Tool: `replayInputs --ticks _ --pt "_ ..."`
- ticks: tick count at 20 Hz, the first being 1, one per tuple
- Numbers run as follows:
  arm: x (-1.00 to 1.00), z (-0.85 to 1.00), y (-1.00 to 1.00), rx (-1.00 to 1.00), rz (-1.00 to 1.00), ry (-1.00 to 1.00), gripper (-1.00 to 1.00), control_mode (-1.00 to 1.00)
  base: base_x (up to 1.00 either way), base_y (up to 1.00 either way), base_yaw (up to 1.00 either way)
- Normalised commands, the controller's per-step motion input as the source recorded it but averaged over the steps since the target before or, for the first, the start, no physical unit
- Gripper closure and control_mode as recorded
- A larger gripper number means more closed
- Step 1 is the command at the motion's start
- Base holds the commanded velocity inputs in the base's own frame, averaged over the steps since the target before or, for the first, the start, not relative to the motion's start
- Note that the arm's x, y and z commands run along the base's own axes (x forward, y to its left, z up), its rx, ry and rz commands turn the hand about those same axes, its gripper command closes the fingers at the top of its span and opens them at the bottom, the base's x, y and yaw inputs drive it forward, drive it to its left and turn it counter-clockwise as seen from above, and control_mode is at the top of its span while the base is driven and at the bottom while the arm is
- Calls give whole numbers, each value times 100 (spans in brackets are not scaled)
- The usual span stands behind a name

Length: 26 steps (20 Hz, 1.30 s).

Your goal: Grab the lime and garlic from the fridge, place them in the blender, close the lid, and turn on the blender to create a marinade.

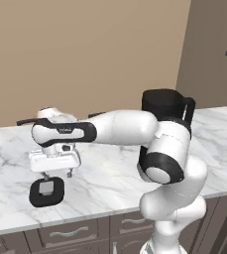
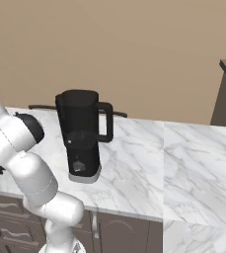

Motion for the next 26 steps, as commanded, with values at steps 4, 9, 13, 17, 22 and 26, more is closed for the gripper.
replayInputs --ticks 4,9,13,17,22,26 --pt "-5 -69 46 -41 -7 -15 -100 -100 0 0 0" --pt "0 -25 7 -10 -6 -16 -100 -100 0 0 0" --pt "11 -9 0 -2 0 -9 -100 -100 0 0 0" --pt "19 -35 -27 -1 5 -15 -100 -100 0 0 0" --pt "0 -11 -30 6 11 -23 -100 -100 0 0 0" --pt "16 3 -17 20 5 -2 -100 -100 0 0 0"
